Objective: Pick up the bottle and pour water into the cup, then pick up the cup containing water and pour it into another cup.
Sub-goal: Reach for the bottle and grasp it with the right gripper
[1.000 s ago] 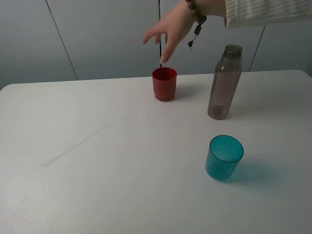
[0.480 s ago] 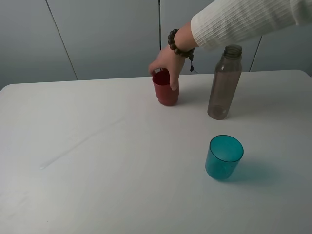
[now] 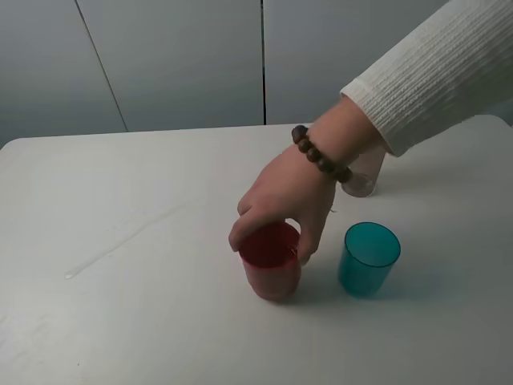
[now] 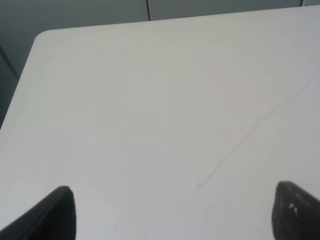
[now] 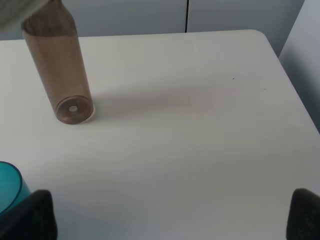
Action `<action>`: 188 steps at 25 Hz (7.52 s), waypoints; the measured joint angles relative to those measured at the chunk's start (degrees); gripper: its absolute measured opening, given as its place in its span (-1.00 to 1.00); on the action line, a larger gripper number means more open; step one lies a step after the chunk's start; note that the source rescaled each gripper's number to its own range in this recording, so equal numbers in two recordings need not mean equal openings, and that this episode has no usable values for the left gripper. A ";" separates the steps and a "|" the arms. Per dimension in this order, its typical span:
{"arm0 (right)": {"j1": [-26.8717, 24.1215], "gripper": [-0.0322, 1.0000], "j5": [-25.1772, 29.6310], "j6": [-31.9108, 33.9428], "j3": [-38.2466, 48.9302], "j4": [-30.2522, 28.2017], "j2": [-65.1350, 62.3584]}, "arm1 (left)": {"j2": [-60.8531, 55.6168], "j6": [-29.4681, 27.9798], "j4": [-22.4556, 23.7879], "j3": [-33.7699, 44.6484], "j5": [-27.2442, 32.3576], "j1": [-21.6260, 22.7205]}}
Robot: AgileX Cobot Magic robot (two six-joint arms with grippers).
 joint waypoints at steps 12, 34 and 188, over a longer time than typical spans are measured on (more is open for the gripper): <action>0.00 0.99 0.00 0.00 0.00 0.00 0.00 | 0.00 0.00 0.00 0.00 0.00 0.00; 0.00 0.99 0.00 0.00 0.00 -0.11 0.00 | 0.00 -0.11 0.00 0.00 0.00 0.00; 0.00 0.99 0.02 -0.32 0.48 0.00 0.00 | 0.00 -0.23 0.00 0.00 0.00 0.00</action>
